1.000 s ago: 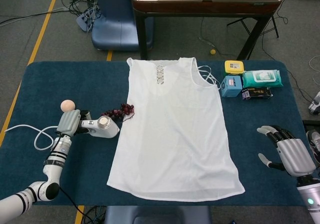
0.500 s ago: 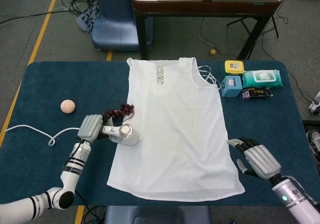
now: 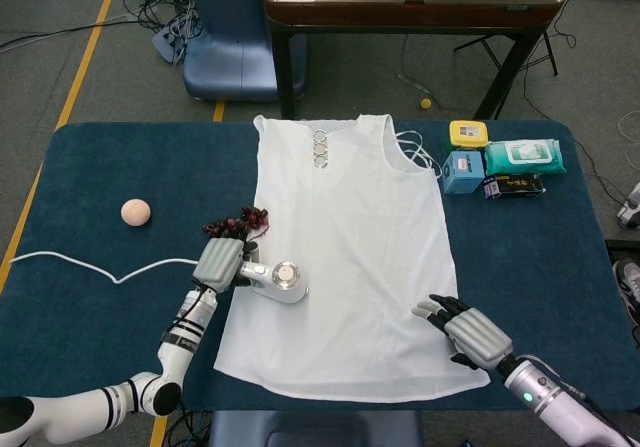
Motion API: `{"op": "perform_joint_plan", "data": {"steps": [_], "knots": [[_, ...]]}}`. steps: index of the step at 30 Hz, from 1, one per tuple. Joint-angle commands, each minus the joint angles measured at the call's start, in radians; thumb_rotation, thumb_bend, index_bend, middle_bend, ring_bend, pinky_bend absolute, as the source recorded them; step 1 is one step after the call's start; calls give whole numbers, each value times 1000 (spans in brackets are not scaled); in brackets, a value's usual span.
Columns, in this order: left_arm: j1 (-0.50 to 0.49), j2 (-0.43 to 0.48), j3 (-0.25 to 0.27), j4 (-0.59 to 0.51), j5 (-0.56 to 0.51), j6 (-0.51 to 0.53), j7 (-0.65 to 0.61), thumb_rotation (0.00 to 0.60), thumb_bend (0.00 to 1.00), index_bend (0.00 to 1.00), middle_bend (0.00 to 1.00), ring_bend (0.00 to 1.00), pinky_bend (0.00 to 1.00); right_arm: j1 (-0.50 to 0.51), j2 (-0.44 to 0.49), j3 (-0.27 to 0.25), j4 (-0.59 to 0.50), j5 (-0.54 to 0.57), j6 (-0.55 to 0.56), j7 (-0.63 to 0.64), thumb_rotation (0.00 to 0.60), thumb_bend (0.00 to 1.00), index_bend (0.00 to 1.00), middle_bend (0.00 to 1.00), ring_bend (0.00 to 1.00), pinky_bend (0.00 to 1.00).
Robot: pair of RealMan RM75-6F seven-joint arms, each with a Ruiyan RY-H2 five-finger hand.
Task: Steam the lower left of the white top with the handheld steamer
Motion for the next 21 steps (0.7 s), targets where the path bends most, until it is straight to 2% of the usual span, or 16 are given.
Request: {"op": "perform_joint_plan", "data": {"steps": [1, 21], "knots": [[-9, -26, 5, 26, 1, -9, -5, 600, 290, 641, 789, 677, 690, 10, -19, -11, 13, 2, -13, 4, 600, 1000, 32, 120, 30, 94], [-51, -150, 15, 127, 40, -36, -20, 600, 280, 641, 782, 667, 690, 25, -52, -55, 30, 48, -46, -35, 600, 1000, 32, 121, 30, 82]]}}
